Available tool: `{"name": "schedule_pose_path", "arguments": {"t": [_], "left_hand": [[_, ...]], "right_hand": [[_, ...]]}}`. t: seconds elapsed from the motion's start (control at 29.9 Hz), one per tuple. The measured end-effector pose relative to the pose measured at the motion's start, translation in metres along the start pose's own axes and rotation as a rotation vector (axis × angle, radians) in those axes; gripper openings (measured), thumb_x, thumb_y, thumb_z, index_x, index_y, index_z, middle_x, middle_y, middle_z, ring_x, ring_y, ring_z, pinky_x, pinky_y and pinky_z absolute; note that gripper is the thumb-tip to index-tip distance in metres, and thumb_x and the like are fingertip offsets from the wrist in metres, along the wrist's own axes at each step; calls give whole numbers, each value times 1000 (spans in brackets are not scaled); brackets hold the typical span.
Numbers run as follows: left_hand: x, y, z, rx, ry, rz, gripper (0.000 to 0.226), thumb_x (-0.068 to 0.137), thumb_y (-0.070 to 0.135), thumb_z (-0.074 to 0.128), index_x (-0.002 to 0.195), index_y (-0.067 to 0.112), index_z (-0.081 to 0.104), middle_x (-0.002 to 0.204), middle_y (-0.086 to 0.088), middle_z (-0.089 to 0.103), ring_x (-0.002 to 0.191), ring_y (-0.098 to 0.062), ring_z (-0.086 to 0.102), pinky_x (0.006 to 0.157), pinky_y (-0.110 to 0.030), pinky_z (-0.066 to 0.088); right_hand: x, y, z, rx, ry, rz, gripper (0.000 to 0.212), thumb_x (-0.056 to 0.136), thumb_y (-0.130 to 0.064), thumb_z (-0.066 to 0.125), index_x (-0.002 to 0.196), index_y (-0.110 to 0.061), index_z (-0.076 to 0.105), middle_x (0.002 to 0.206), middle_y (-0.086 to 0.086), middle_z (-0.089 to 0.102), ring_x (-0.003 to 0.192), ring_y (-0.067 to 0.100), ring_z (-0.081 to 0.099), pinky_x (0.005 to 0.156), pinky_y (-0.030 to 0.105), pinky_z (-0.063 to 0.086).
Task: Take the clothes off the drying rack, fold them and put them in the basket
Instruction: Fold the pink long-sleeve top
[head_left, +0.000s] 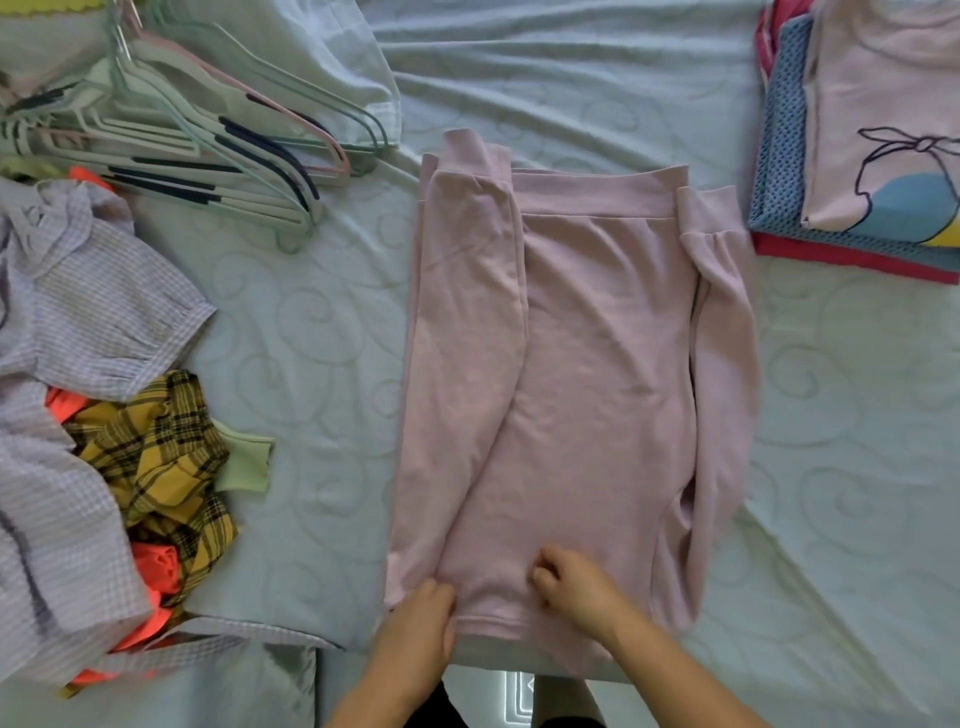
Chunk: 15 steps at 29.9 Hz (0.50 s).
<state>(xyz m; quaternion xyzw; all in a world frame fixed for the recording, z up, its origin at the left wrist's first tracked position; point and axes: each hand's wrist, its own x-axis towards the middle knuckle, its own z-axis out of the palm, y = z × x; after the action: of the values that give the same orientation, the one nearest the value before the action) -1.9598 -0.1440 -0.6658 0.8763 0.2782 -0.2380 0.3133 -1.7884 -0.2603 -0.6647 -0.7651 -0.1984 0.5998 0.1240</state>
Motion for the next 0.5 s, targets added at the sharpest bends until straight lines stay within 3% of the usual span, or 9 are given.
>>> {"name": "schedule_pose_path", "arguments": {"t": [0.07,0.1,0.17,0.2,0.27,0.3,0.37,0.4,0.5], "left_hand": [[-2,7,-4,145,-171,-51,48,60,46,73,89,25,42,83,6,56,67,-5,62,53,-22,46],[-1,12,-7,161,-218,-80,52,61,47,75,96,25,44,89,4,60,75,-5,64,59,-22,47],[6,27,-12,7,-276,-107,33,85,37,54,111,19,45,115,-2,58,104,-13,58,82,-24,42],[12,34,-14,-92,-282,-111,26,89,36,46,109,20,47,118,-1,58,108,-17,56,86,-25,39],[40,56,-25,-174,-223,-39,26,90,38,43,106,19,51,113,-2,61,106,-20,57,84,-24,38],[58,69,-33,-187,-163,-9,26,91,34,45,109,16,53,113,-3,61,105,-20,57,84,-23,37],[105,103,-53,-181,-87,53,23,94,22,48,112,9,55,112,-8,61,103,-22,56,82,-23,36],[130,120,-61,-188,-53,87,22,93,18,49,111,7,56,111,-11,61,102,-24,56,81,-23,35],[204,170,-82,-151,23,135,23,91,15,50,111,5,55,113,-16,58,103,-31,54,84,-29,38]], "right_hand": [[-6,17,-12,34,-23,31,30,91,-15,46,62,-24,44,72,-1,59,85,26,62,67,27,40],[-10,23,-23,103,57,30,30,91,-15,48,63,-26,45,73,-1,59,83,26,61,69,28,41],[-17,33,-49,324,384,17,18,90,-13,55,75,-24,53,84,2,63,83,22,60,72,28,45],[-18,38,-63,402,593,31,10,87,-11,59,85,-20,57,92,4,62,85,21,58,72,26,44],[-19,50,-87,396,937,132,29,79,-8,69,105,-7,57,104,13,55,96,26,49,81,28,40],[-18,58,-94,366,1029,224,45,74,-9,74,113,0,54,111,19,52,105,32,45,89,35,37],[-14,70,-98,432,1033,394,64,69,-16,79,121,3,48,122,24,48,115,38,40,98,44,32],[-13,74,-98,525,991,434,63,69,-18,80,120,2,49,122,24,49,114,38,43,97,45,34],[-12,82,-96,840,882,310,29,78,-15,72,97,-6,52,96,13,59,90,29,55,79,35,43]]}}
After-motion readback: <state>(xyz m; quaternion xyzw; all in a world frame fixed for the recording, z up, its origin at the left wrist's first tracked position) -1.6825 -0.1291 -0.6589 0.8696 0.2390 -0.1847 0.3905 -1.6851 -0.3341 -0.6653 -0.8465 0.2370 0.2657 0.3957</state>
